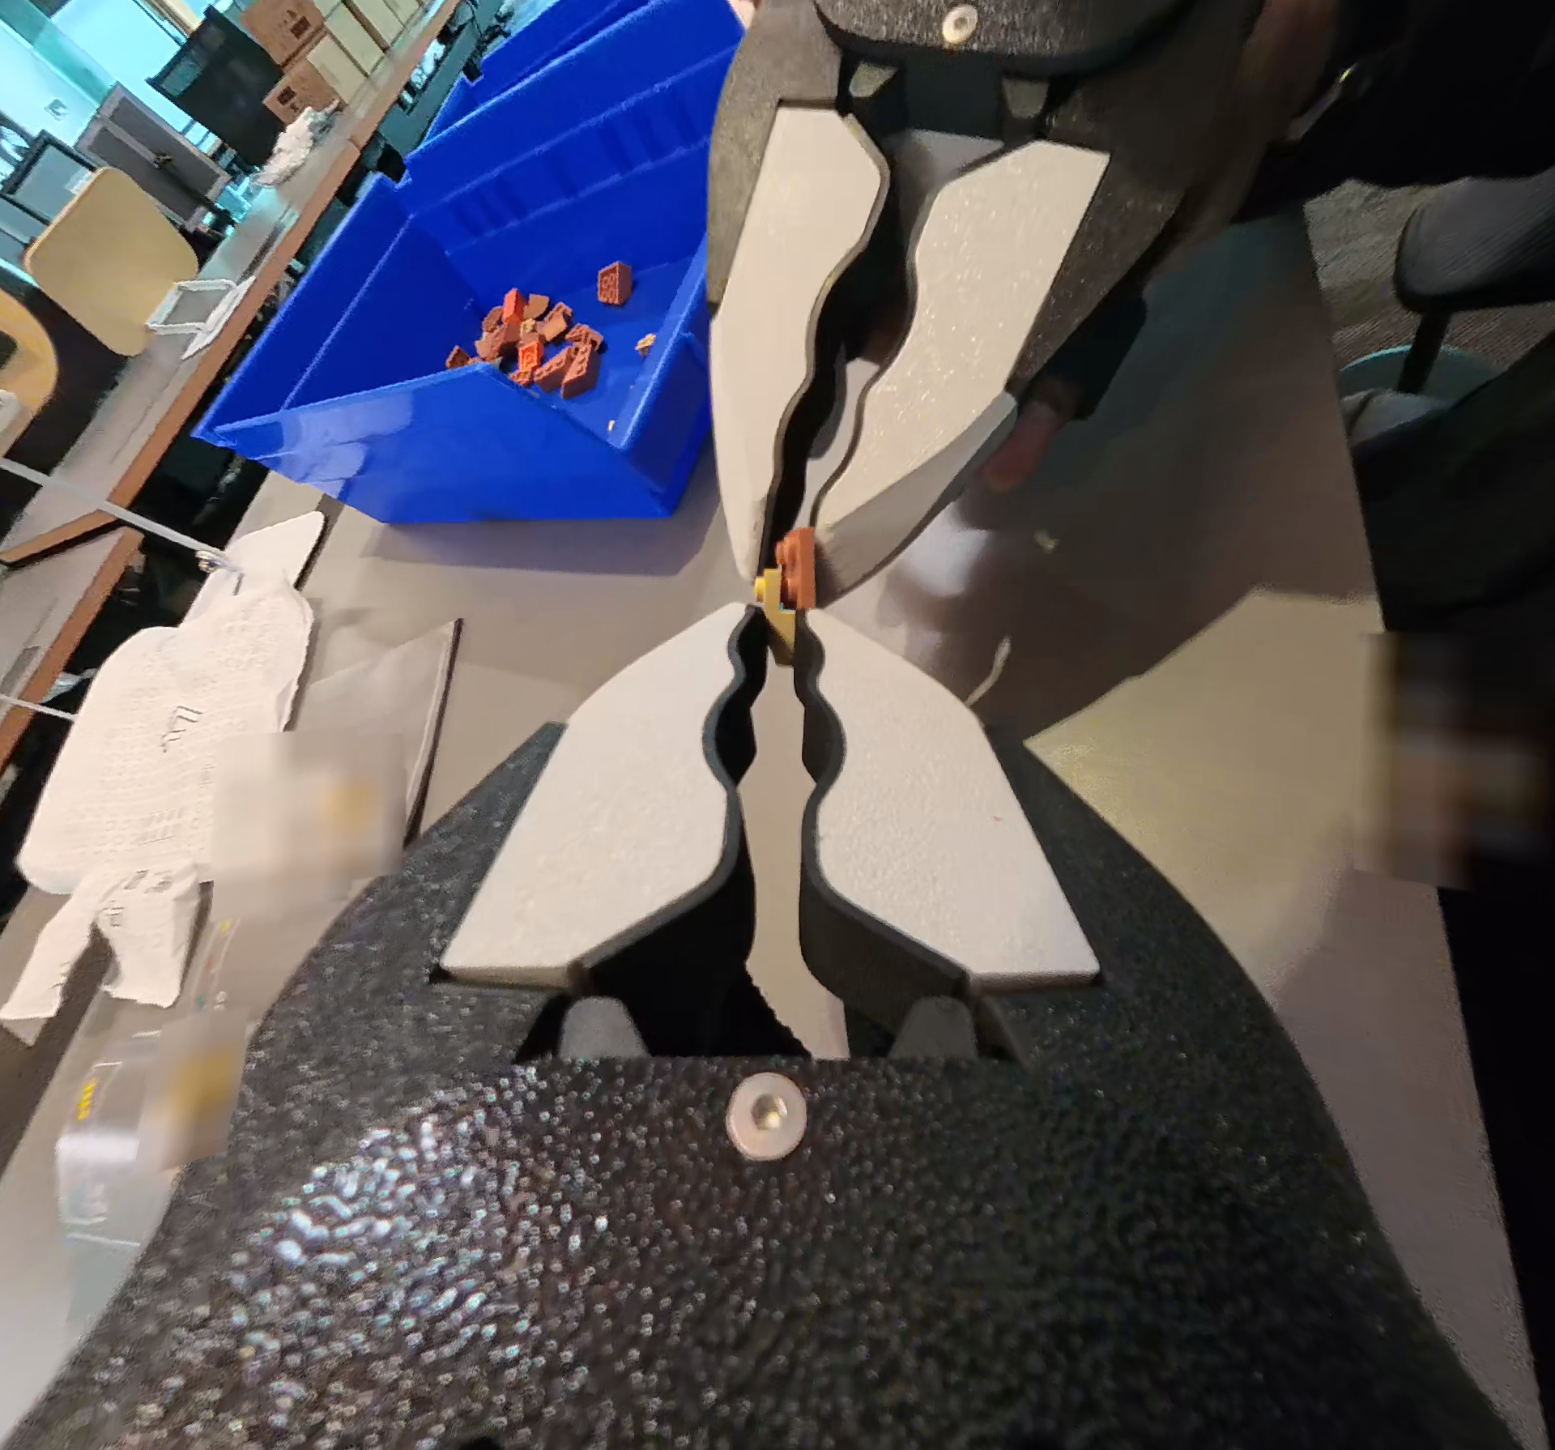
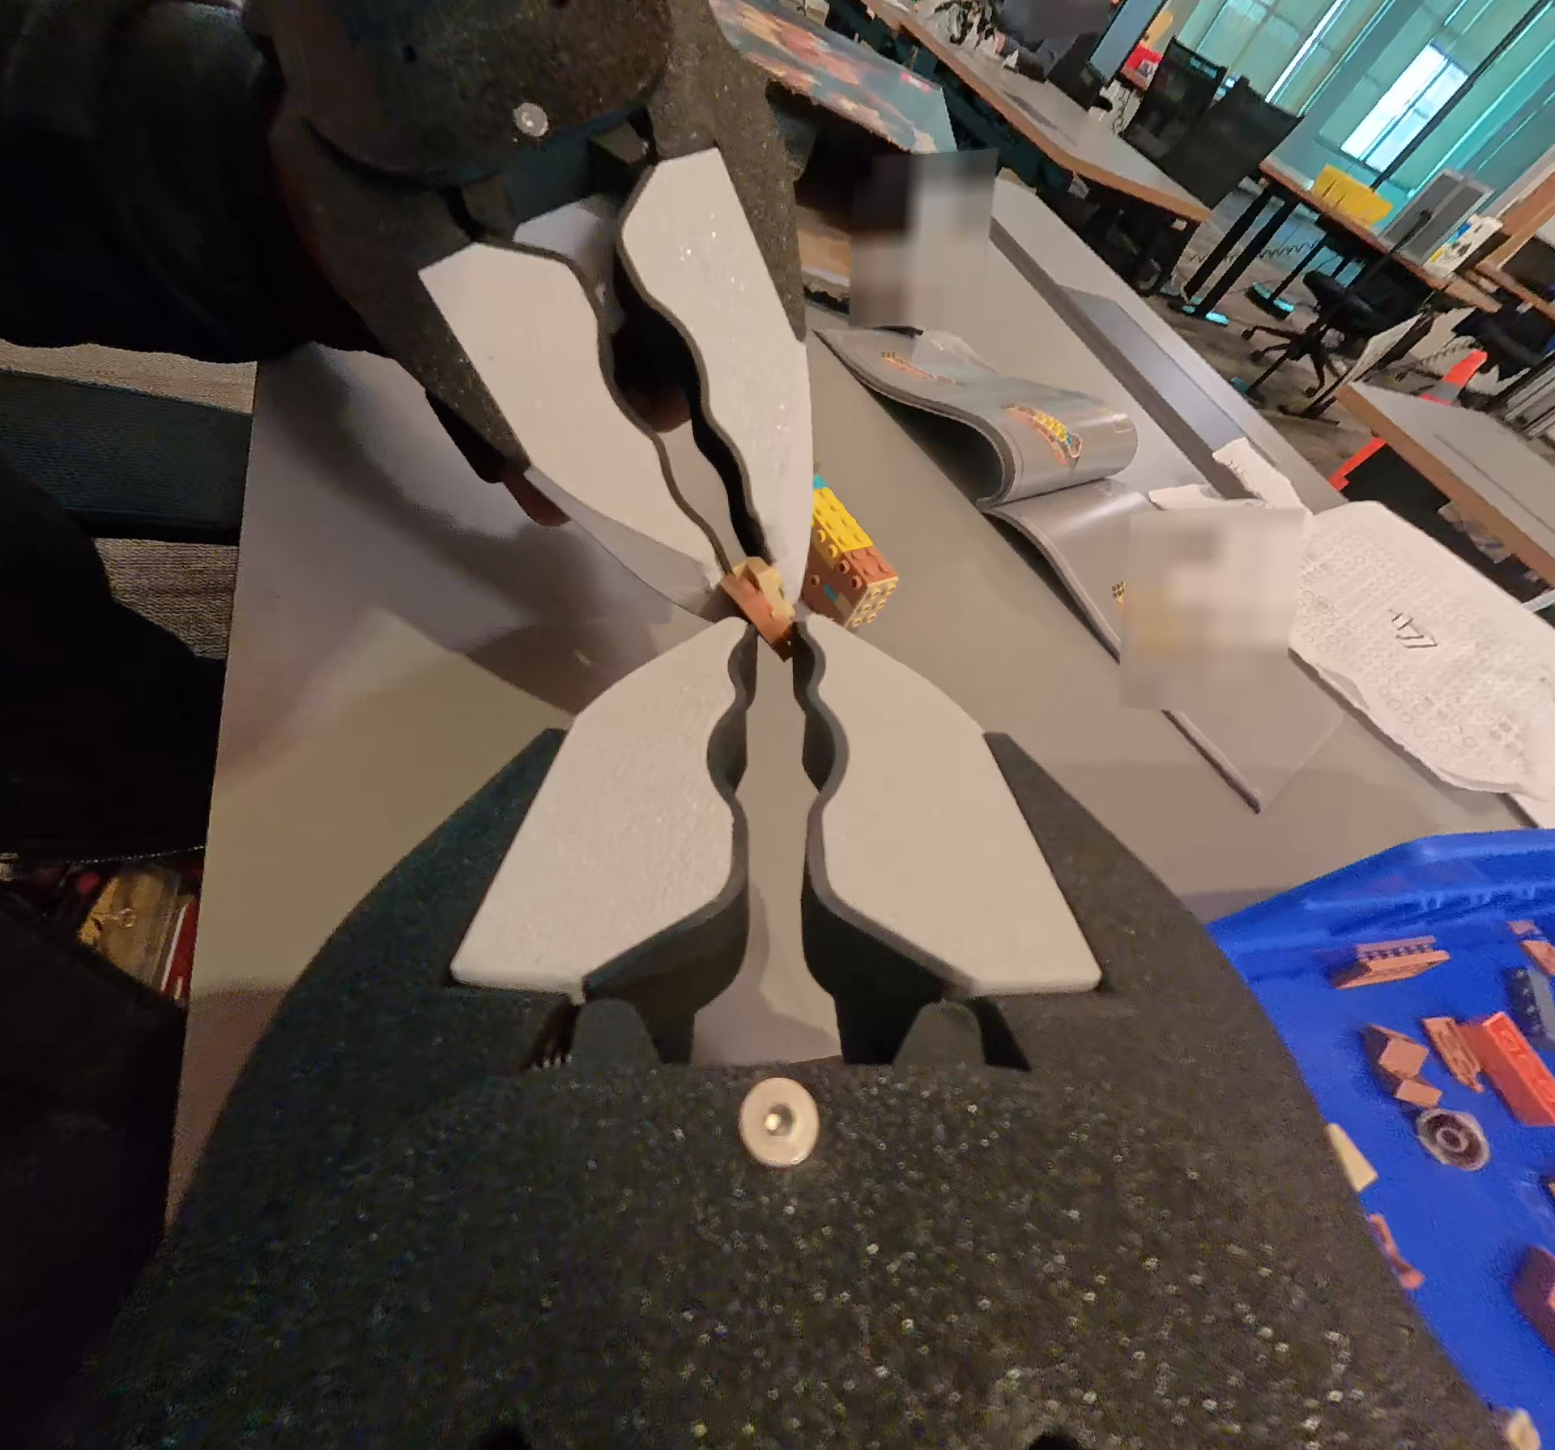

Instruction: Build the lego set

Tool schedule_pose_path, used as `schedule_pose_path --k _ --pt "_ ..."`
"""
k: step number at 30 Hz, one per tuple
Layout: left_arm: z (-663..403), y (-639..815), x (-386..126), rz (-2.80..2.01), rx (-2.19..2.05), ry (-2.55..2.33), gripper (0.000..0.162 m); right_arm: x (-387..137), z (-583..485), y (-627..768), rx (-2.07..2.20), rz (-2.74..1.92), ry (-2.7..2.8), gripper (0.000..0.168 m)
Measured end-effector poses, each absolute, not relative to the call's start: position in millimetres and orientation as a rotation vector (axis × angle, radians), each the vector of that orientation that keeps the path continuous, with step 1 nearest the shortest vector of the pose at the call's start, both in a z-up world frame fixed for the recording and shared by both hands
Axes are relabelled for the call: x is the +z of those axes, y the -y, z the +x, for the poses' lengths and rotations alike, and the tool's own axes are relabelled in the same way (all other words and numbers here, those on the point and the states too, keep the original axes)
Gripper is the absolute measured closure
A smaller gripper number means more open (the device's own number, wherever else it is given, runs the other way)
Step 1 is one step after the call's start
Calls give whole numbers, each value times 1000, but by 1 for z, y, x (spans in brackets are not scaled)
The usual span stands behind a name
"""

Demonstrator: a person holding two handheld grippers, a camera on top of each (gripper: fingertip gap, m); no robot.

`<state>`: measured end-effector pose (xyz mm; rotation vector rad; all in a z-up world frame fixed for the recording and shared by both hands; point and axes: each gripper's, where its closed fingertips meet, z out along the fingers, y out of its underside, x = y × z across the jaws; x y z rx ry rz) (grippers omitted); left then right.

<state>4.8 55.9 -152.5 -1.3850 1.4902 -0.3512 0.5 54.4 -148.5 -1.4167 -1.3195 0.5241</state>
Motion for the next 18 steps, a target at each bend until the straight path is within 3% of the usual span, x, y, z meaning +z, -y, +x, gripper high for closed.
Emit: schedule_pose_path --k 8,18 --pt "4 -61 -159 -1374 -265 -1497 156 -156 1 -59 618 -1555 1249 162" --pt "3 -64 -165 -1512 -468 -1413 156 -159 -1 -65 562 -1527 1210 160"
